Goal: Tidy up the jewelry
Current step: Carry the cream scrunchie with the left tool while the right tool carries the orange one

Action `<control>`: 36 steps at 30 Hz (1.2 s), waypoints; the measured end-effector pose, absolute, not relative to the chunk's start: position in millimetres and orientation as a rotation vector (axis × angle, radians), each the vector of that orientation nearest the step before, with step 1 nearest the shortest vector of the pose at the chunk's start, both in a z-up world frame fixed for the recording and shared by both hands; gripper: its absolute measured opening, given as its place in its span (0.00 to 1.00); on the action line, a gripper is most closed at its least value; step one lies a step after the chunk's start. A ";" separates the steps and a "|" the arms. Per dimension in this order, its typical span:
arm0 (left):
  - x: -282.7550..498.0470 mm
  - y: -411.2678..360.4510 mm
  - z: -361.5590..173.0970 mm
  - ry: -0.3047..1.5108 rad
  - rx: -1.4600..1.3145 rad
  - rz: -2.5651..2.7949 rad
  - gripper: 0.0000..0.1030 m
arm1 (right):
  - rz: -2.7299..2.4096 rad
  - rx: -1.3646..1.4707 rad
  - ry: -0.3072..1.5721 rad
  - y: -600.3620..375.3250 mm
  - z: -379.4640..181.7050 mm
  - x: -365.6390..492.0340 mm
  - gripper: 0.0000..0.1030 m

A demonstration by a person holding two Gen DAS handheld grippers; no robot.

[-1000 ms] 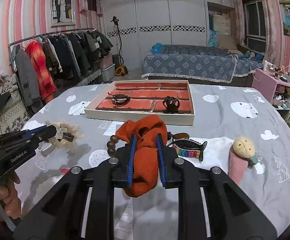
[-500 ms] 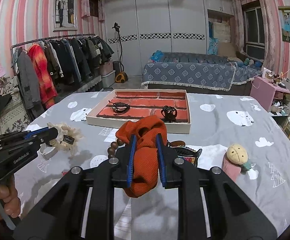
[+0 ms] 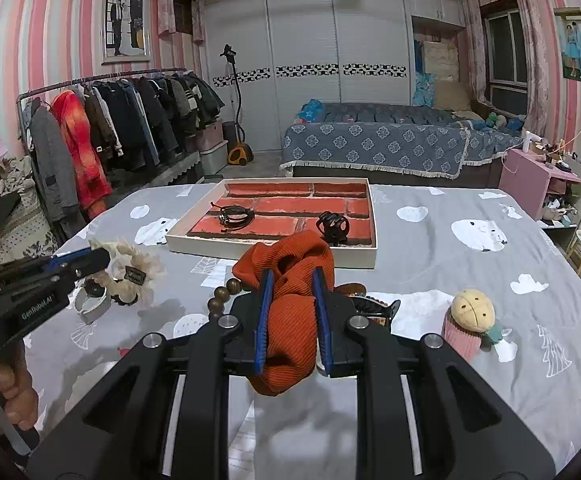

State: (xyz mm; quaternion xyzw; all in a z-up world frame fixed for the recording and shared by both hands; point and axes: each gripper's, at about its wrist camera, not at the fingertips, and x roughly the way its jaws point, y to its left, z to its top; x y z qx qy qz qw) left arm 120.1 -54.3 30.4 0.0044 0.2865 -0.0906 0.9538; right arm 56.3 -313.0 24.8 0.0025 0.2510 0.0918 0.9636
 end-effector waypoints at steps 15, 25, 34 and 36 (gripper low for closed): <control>168.6 -55.8 54.2 0.524 -0.002 -0.188 0.10 | 0.153 -0.009 0.462 -317.7 46.9 95.1 0.19; 240.1 -64.5 51.8 0.504 0.022 -0.176 0.10 | 0.157 0.004 0.454 -319.7 64.4 164.8 0.19; 317.0 -64.1 31.8 0.535 -0.002 -0.146 0.10 | 0.124 0.018 0.502 -315.1 50.3 256.7 0.19; 332.2 -64.3 21.0 0.564 -0.008 -0.141 0.10 | 0.107 0.016 0.527 -314.9 39.4 279.4 0.19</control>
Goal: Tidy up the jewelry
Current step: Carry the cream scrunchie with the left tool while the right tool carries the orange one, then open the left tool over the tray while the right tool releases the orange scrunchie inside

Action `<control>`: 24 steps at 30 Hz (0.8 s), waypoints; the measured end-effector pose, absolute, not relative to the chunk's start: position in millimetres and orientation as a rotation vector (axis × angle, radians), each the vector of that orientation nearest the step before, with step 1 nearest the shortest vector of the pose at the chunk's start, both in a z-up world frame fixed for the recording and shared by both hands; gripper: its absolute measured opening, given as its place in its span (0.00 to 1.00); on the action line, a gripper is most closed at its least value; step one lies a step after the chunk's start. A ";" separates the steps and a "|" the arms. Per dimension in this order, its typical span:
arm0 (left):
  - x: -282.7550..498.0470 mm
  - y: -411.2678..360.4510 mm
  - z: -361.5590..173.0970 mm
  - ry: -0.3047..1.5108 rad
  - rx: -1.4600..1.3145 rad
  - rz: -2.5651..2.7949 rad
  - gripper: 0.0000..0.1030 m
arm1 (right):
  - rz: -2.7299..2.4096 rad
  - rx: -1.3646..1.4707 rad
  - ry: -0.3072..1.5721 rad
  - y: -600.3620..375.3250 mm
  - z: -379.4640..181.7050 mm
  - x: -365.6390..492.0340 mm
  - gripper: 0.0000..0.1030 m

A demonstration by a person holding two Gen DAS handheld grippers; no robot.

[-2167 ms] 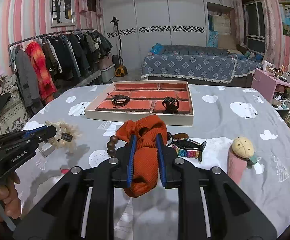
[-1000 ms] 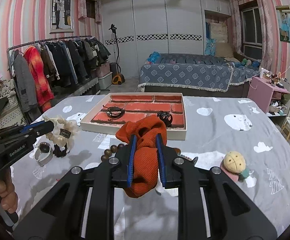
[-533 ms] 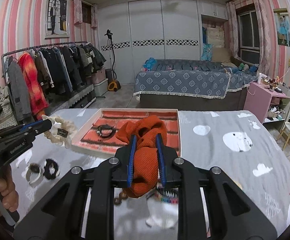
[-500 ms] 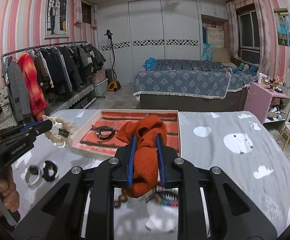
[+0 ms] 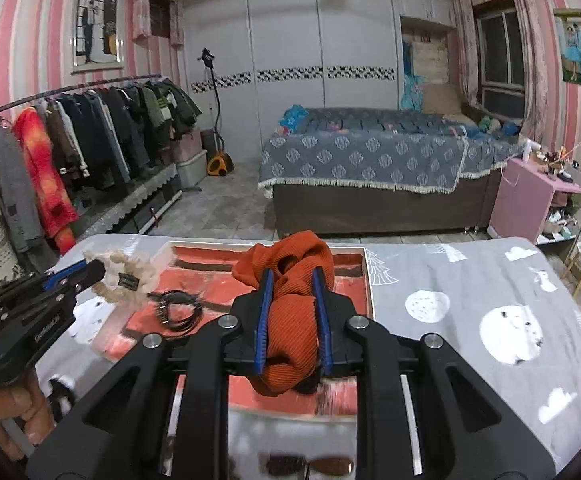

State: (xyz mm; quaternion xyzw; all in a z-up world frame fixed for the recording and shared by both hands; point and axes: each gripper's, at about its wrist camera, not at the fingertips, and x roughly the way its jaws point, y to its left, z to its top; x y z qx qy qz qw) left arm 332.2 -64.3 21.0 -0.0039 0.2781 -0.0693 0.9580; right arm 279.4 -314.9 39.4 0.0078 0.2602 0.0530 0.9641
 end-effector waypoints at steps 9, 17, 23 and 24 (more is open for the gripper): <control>369.2 -70.4 -26.6 0.666 -0.010 -0.148 0.10 | 0.077 0.017 0.677 -327.6 -16.3 339.4 0.20; 380.6 -66.7 -43.9 0.713 -0.013 -0.141 0.13 | 0.078 0.007 0.708 -321.0 -29.5 348.2 0.28; 376.6 -62.7 -36.3 0.697 -0.018 -0.135 0.23 | 0.088 0.024 0.696 -322.6 -22.8 341.1 0.39; 375.3 -63.1 -35.3 0.694 -0.011 -0.133 0.27 | 0.088 0.021 0.691 -322.1 -20.1 339.4 0.40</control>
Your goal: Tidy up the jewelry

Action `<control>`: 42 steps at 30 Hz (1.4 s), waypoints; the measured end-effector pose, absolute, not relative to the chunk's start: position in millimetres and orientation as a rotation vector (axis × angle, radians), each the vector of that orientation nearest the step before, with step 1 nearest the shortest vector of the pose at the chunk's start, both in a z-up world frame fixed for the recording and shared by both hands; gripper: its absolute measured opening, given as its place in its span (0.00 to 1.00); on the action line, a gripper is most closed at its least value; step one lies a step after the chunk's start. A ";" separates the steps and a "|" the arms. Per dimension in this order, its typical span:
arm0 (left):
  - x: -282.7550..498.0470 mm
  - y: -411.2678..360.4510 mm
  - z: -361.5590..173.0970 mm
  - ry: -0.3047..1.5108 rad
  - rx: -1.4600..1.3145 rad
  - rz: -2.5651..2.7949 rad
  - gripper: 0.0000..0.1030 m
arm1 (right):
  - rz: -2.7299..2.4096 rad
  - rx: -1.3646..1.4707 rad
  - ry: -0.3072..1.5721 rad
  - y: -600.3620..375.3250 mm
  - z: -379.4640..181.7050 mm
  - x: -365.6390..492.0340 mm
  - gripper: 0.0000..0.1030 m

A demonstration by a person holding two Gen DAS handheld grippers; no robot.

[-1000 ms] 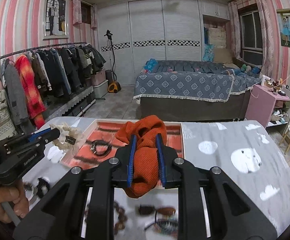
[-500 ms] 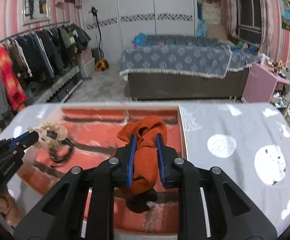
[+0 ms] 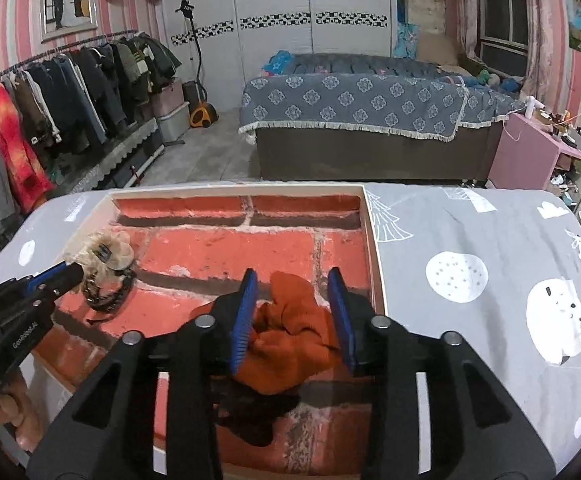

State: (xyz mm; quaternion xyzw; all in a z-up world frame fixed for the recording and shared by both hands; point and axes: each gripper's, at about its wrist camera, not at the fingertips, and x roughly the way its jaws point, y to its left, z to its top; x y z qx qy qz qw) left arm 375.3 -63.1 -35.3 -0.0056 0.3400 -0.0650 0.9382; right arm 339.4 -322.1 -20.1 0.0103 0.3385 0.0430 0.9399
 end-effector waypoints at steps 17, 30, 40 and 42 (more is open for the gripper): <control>228.6 -27.4 11.3 0.565 0.036 -0.094 0.76 | 0.072 0.018 0.452 -355.4 44.1 173.1 0.61; 102.1 -35.1 -11.1 0.380 0.086 -0.048 0.87 | 0.031 -0.014 0.361 -350.3 -9.3 41.3 0.87; 87.5 -18.4 -19.3 0.346 0.036 0.022 0.96 | 0.001 0.003 0.325 -354.4 -21.3 20.4 0.96; 89.5 -22.0 -19.9 0.360 0.054 0.034 0.96 | -0.009 -0.019 0.336 -350.0 -23.2 22.0 0.96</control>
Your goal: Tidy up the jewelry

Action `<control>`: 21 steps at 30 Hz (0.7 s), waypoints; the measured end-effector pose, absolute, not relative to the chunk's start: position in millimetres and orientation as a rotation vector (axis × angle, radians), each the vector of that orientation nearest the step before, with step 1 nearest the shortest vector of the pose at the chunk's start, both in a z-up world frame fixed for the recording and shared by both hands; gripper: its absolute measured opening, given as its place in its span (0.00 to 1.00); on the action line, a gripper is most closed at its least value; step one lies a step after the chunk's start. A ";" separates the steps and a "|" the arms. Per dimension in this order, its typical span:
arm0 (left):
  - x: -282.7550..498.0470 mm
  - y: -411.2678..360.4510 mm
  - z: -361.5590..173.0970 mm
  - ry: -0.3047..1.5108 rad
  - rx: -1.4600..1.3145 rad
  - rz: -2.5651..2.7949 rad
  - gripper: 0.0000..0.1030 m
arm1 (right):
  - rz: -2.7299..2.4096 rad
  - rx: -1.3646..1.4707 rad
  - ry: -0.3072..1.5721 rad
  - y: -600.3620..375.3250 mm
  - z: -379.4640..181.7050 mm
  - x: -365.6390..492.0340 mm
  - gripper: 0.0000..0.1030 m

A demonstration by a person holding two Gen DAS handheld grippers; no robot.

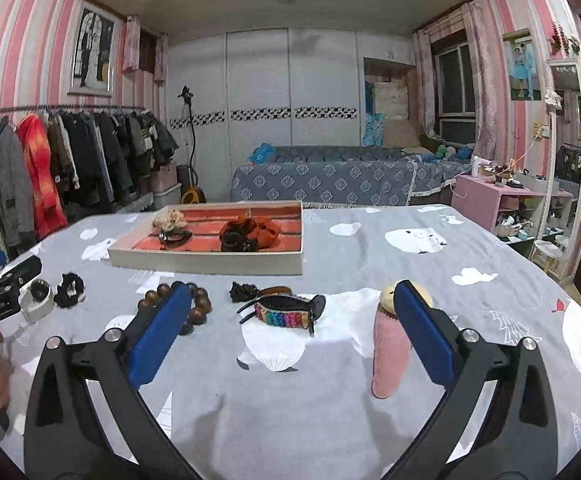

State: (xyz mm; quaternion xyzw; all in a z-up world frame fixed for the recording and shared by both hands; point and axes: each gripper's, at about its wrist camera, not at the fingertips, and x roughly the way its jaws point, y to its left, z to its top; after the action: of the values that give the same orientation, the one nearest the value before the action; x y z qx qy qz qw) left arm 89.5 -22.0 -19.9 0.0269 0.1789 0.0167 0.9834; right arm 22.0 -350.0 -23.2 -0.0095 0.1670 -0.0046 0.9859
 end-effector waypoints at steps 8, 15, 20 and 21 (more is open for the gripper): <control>76.6 -24.6 -19.8 0.346 0.066 0.046 0.96 | -0.011 -0.027 0.313 -347.0 -22.5 14.3 0.96; 82.9 -31.4 -23.7 0.388 0.099 0.052 0.96 | -0.027 -0.007 0.329 -350.9 -24.4 16.5 0.96; 80.4 -26.7 -23.5 0.374 0.075 0.041 0.96 | -0.030 -0.027 0.325 -347.2 -25.5 17.2 0.96; 79.9 -24.7 -23.1 0.371 0.066 0.039 0.96 | -0.031 -0.031 0.325 -345.9 -25.8 17.2 0.96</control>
State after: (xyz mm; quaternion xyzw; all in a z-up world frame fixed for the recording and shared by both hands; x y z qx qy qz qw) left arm 79.9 -24.7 -23.1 0.0330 0.1844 0.0196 0.9821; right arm 17.2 -345.9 -25.8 -0.0153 0.1620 -0.0153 0.9866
